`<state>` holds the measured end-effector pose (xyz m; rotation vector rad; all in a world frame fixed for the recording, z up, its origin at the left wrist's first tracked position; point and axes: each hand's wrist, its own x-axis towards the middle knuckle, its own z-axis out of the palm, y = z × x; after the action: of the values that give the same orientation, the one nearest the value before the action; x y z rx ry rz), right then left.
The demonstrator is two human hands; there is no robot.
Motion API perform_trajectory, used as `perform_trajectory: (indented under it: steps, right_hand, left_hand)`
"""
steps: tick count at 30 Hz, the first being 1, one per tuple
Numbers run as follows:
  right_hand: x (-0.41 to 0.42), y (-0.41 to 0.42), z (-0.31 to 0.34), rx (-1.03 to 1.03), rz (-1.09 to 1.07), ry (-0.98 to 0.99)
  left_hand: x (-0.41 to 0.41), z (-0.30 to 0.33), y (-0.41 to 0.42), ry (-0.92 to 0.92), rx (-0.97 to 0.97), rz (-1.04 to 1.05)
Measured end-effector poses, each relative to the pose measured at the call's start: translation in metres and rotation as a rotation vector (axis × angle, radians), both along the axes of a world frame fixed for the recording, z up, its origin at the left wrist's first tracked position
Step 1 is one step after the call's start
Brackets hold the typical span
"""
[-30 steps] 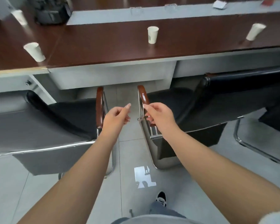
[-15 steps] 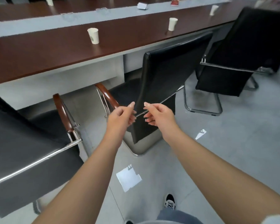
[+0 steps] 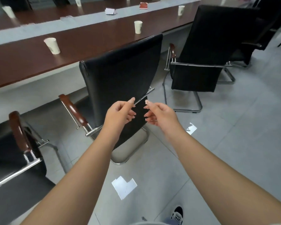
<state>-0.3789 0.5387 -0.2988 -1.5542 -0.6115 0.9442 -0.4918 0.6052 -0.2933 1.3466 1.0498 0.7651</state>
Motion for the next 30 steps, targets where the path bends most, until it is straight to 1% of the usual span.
perform_trajectory:
  steps: [4, 8, 16, 20, 22, 26, 30]
  right_hand:
    - [0.068, -0.004, 0.011, 0.023, 0.12, -0.017]
    - [0.127, 0.005, 0.025, 0.057, 0.232, -0.054]
    - [0.194, 0.057, 0.044, 0.101, 0.411, -0.129]
    - [0.224, 0.106, 0.047, 0.111, 0.436, -0.154]
    - [0.241, 0.144, 0.053, 0.134, 0.434, -0.166]
    - [0.266, 0.208, 0.067, 0.15, 0.412, -0.194]
    - [0.287, 0.256, 0.067, 0.134, 0.434, -0.428]
  left_hand:
    - [0.057, 0.008, -0.007, -0.014, 0.013, 0.05]
    - [0.099, 0.018, 0.001, 0.034, 0.048, 0.088]
    - [0.133, 0.048, 0.05, 0.137, 0.17, 0.15]
    - [0.153, 0.058, 0.093, 0.09, 0.181, 0.154]
    - [0.165, 0.062, 0.123, 0.094, 0.214, 0.166]
    - [0.183, 0.078, 0.167, 0.203, 0.305, 0.166]
    - [0.189, 0.088, 0.196, 0.364, 0.402, 0.219]
